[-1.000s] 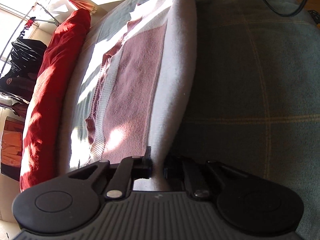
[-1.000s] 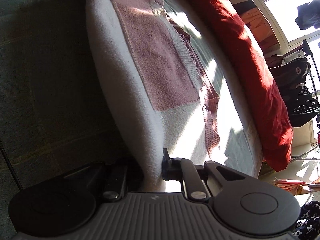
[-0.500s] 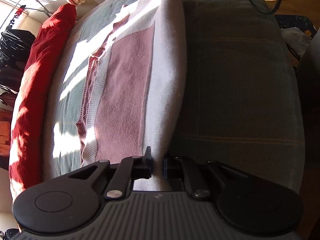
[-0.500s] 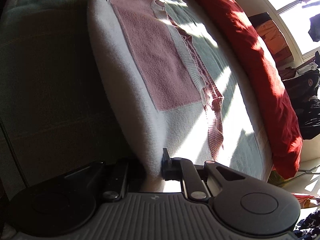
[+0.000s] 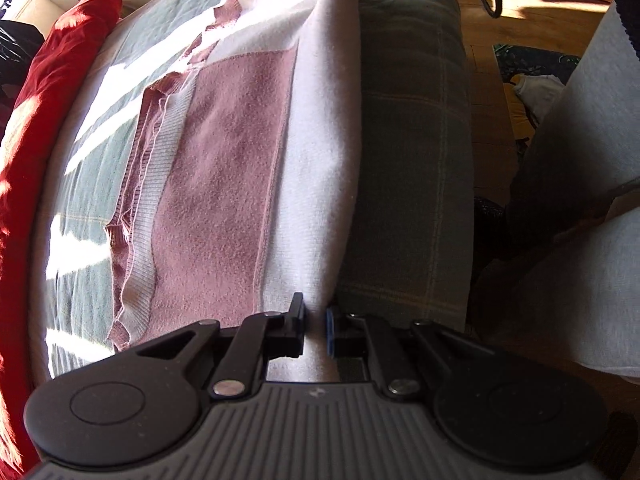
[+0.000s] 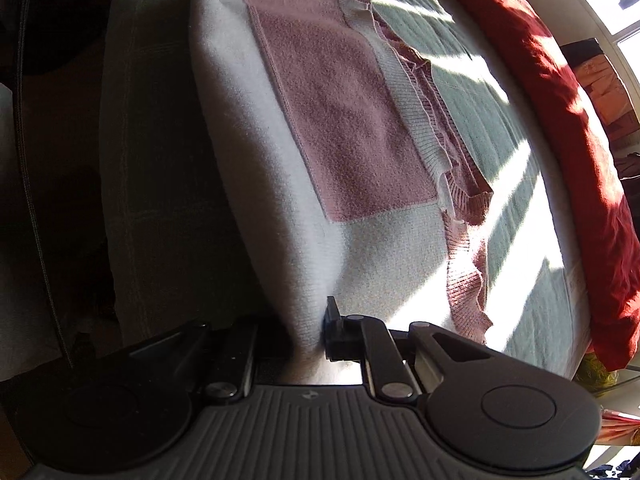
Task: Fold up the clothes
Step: 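Open both tools and lift them off the sweater's white side edge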
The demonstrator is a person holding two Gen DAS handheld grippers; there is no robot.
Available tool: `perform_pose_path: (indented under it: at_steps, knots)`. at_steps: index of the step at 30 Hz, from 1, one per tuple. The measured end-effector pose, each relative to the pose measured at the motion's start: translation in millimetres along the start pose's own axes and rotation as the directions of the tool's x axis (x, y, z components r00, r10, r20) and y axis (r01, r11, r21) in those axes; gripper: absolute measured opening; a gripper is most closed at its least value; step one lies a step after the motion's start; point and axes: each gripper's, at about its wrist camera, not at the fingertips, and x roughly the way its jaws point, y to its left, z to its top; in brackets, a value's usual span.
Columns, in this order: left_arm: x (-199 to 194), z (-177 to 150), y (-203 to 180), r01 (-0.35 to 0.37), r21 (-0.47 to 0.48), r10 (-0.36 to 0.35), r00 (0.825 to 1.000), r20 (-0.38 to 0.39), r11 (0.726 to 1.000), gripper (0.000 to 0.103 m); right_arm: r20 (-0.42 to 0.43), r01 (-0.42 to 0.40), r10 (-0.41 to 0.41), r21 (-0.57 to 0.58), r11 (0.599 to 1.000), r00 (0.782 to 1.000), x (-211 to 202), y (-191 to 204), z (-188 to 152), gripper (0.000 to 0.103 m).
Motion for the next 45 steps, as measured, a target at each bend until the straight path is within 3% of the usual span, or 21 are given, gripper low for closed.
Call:
perform_pose_path:
  at_steps: [4, 6, 10, 12, 14, 17, 20, 24, 29, 33, 36, 39, 42, 45]
  knots:
    - [4.0, -0.5, -9.2, 0.014, -0.016, -0.014, 1.0, -0.005, 1.0, 0.008, -0.008, 0.009, -0.009, -0.006, 1.0, 1.0, 6.8, 8.3, -1.7, 0.018]
    - [2.1, -0.4, -11.8, 0.019, -0.015, -0.019, 1.0, -0.005, 1.0, 0.011, -0.018, 0.001, -0.001, -0.016, 1.0, 1.0, 8.1, 13.8, -2.1, 0.029]
    - [-10.8, -2.2, -16.2, 0.047, -0.035, -0.048, 0.999, -0.022, 0.998, 0.02, -0.029, -0.053, 0.052, -0.01, 0.999, 0.998, 2.4, 21.6, -6.7, 0.037]
    - [-17.6, -4.2, -16.6, 0.051, -0.068, -0.055, 0.997, -0.048, 0.996, 0.037, -0.032, -0.065, 0.065, 0.006, 0.998, 0.997, -2.2, 22.4, -9.6, 0.048]
    - [-26.0, -5.9, -10.8, 0.052, -0.14, -0.061, 0.996, -0.064, 0.989, 0.049, -0.036, -0.069, 0.07, 0.035, 0.997, 0.997, -7.1, 20.7, -12.4, 0.052]
    - [-35.1, -4.8, 8.5, 0.035, -0.263, -0.051, 0.997, -0.052, 0.964, 0.059, -0.027, -0.048, 0.05, 0.075, 0.996, 0.998, -18.1, 15.0, -15.2, 0.064]
    - [-33.9, 0.1, 30.3, 0.006, -0.393, -0.014, 1.0, -0.019, 0.919, 0.07, 0.013, -0.023, 0.022, 0.16, 0.987, 1.0, -27.5, 1.2, -11.3, 0.075]
    - [-12.8, 4.6, 47.1, -0.006, -0.491, 0.012, 1.0, 0.008, 0.871, 0.07, 0.036, -0.006, -0.004, 0.285, 0.959, 0.999, -17.5, -14.9, -7.6, 0.08]
    - [25.6, -5.2, 34.6, 0.004, -0.512, -0.034, 0.998, -0.049, 0.859, 0.071, -0.001, -0.038, 0.041, 0.356, 0.934, 0.999, 21.3, -8.5, -20.3, 0.08]
    - [17.2, -12.4, 39.8, 0.014, -0.542, -0.057, 0.996, -0.062, 0.84, 0.07, 0.0, -0.066, 0.071, 0.374, 0.925, 0.998, 22.7, -5.2, -29.7, 0.081]
    - [2.0, 1.1, 48.5, 0.044, -0.566, -0.054, 0.999, -0.001, 0.823, 0.07, 0.032, -0.061, 0.052, 0.434, 0.899, 0.998, 3.8, -17.8, -25.8, 0.081]
    - [1.2, 29.3, 52.8, 0.123, -0.6, -0.075, 0.992, 0.105, 0.79, 0.071, 0.074, -0.07, 0.037, 0.499, 0.864, 0.997, 0.4, -29.6, -14.9, 0.081]
    - [18.0, 56.4, 47.8, 0.176, -0.593, -0.092, 0.981, 0.169, 0.786, 0.071, 0.089, -0.096, 0.057, 0.545, 0.833, 0.994, 12.7, -33.7, -14.1, 0.081]
    - [40.9, 57.2, 38.4, 0.172, -0.564, -0.115, 0.984, 0.136, 0.807, 0.071, 0.086, -0.126, 0.094, 0.583, 0.802, 0.992, 28.2, -35.3, -21.0, 0.082]
